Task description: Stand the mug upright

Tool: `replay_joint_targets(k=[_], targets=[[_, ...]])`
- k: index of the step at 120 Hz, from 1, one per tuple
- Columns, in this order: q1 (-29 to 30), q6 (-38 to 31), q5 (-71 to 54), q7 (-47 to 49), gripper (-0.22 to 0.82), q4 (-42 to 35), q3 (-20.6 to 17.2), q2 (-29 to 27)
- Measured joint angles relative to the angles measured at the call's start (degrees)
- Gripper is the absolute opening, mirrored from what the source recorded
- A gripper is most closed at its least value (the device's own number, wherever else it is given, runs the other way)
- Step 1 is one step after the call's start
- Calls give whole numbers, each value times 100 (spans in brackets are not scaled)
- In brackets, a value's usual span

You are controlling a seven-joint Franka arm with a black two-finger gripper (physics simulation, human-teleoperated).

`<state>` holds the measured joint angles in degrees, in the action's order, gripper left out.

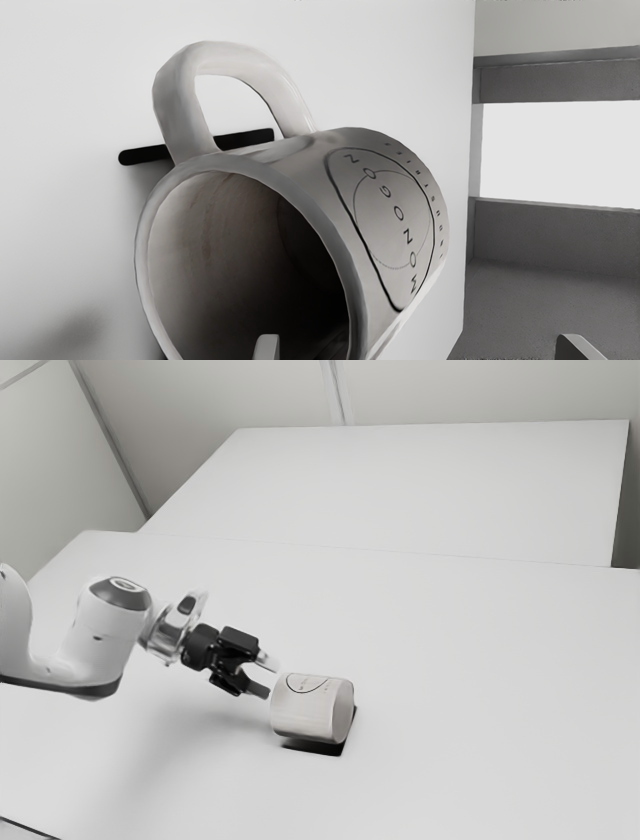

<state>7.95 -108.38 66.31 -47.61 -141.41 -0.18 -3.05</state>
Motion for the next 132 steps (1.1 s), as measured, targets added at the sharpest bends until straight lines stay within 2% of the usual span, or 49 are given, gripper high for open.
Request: replay_joint_targets(k=[43, 48, 64, 78, 100, 132], targets=[[-68, 375, 1044, -1482, 60, 22, -9, 550], [-78, 404, 1074, -1604, 52, 20, -9, 579], [-85, 471, 1157, -1942, 17, 12, -9, 611], [-48, 517, 1192, -2182, 0, 20, -9, 602], [-14, 585, 1285, -2476, -12, 24, -8, 526], [-97, 521, 1066, -2541, -16, 280, -33, -65]])
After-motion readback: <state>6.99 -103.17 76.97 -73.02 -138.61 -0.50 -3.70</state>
